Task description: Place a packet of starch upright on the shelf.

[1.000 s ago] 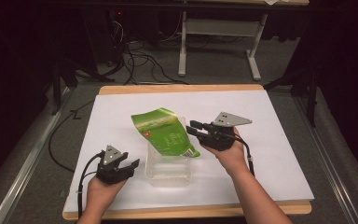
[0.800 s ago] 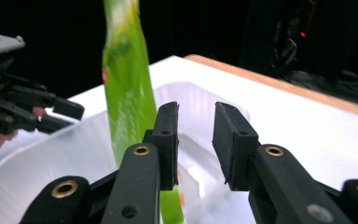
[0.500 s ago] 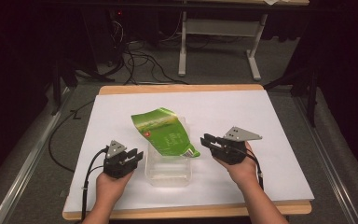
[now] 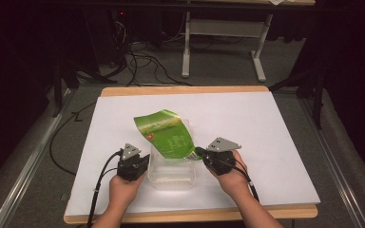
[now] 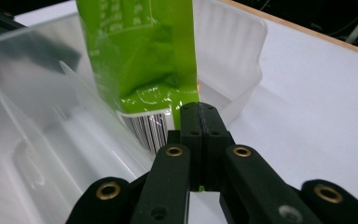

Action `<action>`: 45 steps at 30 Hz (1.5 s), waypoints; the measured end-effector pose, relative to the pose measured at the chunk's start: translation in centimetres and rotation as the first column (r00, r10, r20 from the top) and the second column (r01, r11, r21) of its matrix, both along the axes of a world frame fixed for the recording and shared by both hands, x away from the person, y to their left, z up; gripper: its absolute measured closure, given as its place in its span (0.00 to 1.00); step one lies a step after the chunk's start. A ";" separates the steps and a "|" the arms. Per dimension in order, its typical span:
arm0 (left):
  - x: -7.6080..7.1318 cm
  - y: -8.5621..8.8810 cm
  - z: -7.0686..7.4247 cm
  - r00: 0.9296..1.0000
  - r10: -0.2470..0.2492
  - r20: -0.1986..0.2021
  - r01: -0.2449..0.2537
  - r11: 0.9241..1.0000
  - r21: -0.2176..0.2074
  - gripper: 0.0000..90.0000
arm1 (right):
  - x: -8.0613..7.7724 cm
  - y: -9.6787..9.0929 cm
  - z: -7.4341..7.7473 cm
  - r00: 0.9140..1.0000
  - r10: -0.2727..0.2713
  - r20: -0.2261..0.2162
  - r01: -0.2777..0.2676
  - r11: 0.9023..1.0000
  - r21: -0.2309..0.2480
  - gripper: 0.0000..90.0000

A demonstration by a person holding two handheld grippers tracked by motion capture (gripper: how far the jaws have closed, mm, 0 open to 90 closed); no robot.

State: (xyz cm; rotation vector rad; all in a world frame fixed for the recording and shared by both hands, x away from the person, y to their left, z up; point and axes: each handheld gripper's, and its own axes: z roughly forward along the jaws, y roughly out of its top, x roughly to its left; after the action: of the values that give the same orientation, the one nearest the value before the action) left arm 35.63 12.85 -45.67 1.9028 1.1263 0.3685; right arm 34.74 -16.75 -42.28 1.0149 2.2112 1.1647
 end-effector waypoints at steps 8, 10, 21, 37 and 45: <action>-0.1 0.1 -0.2 1.000 -0.005 -0.014 0.004 1.000 -0.018 1.00 | 0.7 0.3 -0.7 0.999 0.009 -0.040 -0.008 1.000 0.019 1.00; -0.1 0.1 -0.2 1.000 -0.005 -0.016 0.005 1.000 -0.021 1.00 | 1.0 0.8 -0.9 0.999 0.023 -0.047 -0.023 1.000 0.014 1.00; -0.1 0.3 -0.2 0.999 -0.014 -0.029 0.013 1.000 -0.026 1.00 | 2.0 3.2 -1.6 0.994 0.075 -0.084 -0.076 0.997 -0.014 1.00; -0.5 0.6 0.0 0.999 0.025 -0.028 -0.026 0.999 -0.035 0.88 | 2.4 1.6 2.4 1.000 0.011 0.013 -0.013 0.971 0.237 0.52; -0.7 0.5 0.0 0.999 0.022 -0.024 -0.023 0.999 -0.029 0.89 | 5.4 3.9 2.6 0.997 0.063 -0.045 -0.048 0.958 0.282 0.61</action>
State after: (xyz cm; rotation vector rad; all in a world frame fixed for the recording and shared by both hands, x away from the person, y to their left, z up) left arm 34.93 13.39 -45.70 1.8746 1.1639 0.3406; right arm 40.12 -12.82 -39.69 1.1115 2.1690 1.5265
